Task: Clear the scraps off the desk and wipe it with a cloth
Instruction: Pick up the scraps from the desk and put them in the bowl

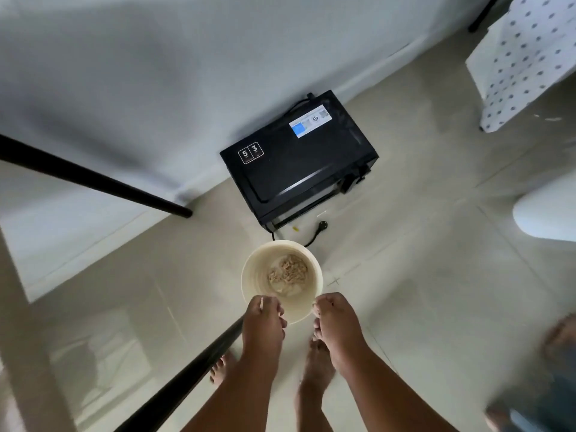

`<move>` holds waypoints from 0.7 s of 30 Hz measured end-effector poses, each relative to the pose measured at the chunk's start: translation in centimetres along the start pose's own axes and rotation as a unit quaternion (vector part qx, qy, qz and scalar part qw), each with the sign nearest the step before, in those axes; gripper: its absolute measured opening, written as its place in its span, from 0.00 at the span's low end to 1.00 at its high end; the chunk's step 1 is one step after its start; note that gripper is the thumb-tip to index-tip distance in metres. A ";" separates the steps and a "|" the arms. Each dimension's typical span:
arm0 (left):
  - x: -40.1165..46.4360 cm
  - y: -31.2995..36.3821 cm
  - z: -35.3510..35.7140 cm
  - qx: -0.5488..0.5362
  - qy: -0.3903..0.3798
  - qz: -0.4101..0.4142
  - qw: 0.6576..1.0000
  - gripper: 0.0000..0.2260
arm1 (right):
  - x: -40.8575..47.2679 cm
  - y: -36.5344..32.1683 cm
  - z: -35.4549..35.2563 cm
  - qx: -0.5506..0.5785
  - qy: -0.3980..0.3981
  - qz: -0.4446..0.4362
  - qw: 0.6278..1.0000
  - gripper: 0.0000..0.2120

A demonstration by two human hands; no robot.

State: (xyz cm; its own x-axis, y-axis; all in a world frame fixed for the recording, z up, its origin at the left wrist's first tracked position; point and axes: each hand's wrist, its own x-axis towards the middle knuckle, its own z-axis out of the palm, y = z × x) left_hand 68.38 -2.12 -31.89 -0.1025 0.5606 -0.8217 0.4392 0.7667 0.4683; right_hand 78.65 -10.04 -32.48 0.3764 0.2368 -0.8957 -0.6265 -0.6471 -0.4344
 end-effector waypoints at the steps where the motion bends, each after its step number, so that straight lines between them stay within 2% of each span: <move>1: 1.0 -0.5 0.4 -0.009 -0.001 -0.009 1.000 0.06 | 1.0 0.4 0.3 -0.007 -0.003 0.001 1.000 0.07; 6: 5.2 -2.5 1.4 -0.019 -0.013 -0.030 0.999 0.09 | 5.2 2.1 1.7 -0.025 -0.001 0.012 1.000 0.11; 12: 7.3 -3.9 1.1 0.017 -0.004 0.007 1.000 0.14 | 6.9 3.8 3.4 -0.004 -0.011 0.006 1.000 0.12; 17: 8.4 -4.0 0.8 0.065 -0.009 0.021 0.998 0.28 | 6.7 4.0 3.6 0.056 -0.028 0.018 0.998 0.13; 21: 8.8 -3.2 0.7 0.079 -0.016 0.037 0.996 0.31 | 7.2 3.8 3.7 0.064 -0.051 0.014 0.997 0.25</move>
State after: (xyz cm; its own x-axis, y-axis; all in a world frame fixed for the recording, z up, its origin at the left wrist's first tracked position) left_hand 66.69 0.16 -40.88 -0.0366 0.6010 -0.7984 0.5793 0.6638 0.4731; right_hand 76.44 -8.06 -40.94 0.2904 0.2961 -0.9100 -0.7205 -0.5582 -0.4115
